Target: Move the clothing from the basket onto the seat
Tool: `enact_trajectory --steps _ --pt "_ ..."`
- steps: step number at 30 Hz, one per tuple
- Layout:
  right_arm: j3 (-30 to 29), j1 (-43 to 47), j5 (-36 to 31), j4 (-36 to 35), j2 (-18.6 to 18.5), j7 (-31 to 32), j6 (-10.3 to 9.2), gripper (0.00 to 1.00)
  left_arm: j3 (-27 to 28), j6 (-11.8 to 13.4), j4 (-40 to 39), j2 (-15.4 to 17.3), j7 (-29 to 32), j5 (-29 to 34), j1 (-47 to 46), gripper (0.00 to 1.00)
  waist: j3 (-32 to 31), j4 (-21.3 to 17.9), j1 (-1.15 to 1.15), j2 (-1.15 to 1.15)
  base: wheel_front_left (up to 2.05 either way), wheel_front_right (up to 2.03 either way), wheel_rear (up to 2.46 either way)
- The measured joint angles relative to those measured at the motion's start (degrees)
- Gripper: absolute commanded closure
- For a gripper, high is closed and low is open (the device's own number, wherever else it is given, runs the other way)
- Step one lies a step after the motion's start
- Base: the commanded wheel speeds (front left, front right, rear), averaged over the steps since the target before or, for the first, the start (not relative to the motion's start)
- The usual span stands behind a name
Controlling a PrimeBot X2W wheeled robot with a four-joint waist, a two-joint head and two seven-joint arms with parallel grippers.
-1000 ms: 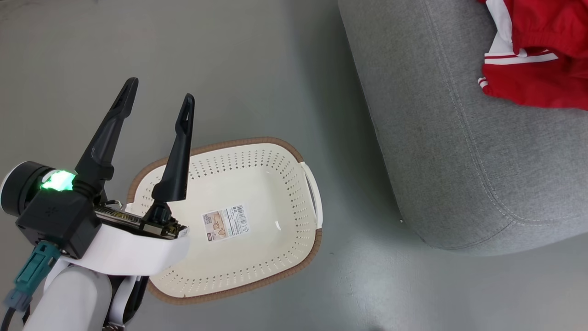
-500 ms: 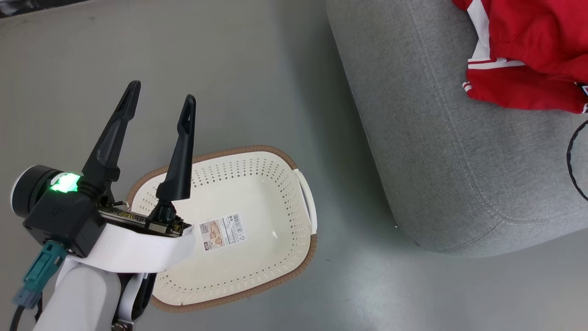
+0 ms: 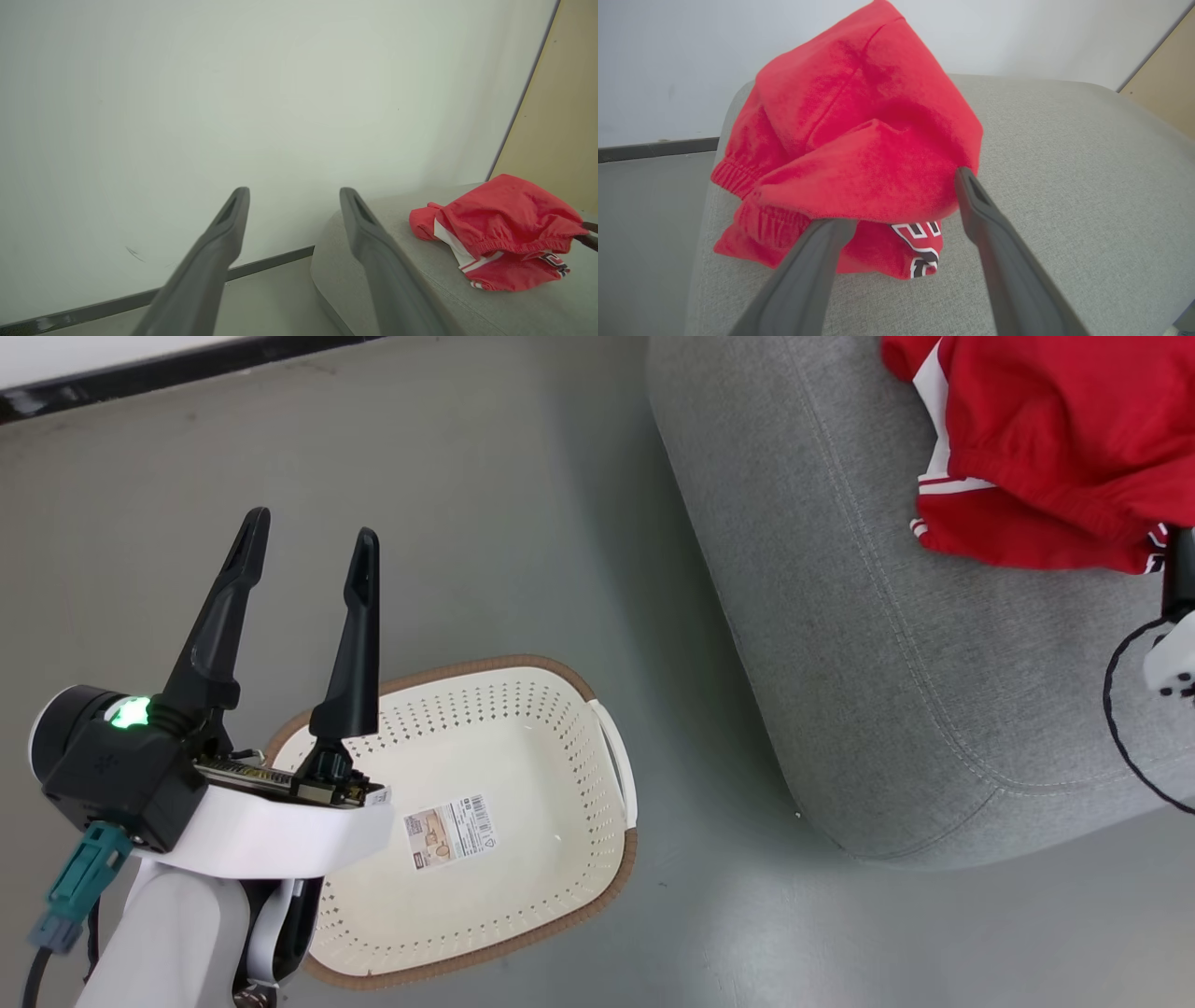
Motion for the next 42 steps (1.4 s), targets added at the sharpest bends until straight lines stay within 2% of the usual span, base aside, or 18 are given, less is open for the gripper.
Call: enact_trajectory --steps 9,26,42 --pt "3.1 4.1 2.2 -3.8 0.0 -0.5 0.00 0.00 1.2 0.1 1.5 -0.5 -1.0 -0.5 1.2 0.00 -2.5 -0.2 0.00 0.00 0.00 0.00 0.00" --pt "10.1 7.2 4.6 -15.6 -0.4 -1.0 0.00 0.00 4.3 2.1 3.7 -2.1 -1.5 -1.1 6.0 0.00 -8.3 0.9 0.00 0.00 0.00 0.00 0.00" --pt "11.2 10.5 7.5 -24.6 5.1 -1.1 0.00 0.00 7.1 3.4 8.7 -3.6 -1.5 -2.2 12.3 0.00 -14.3 5.2 0.00 0.00 0.00 0.00 0.00"
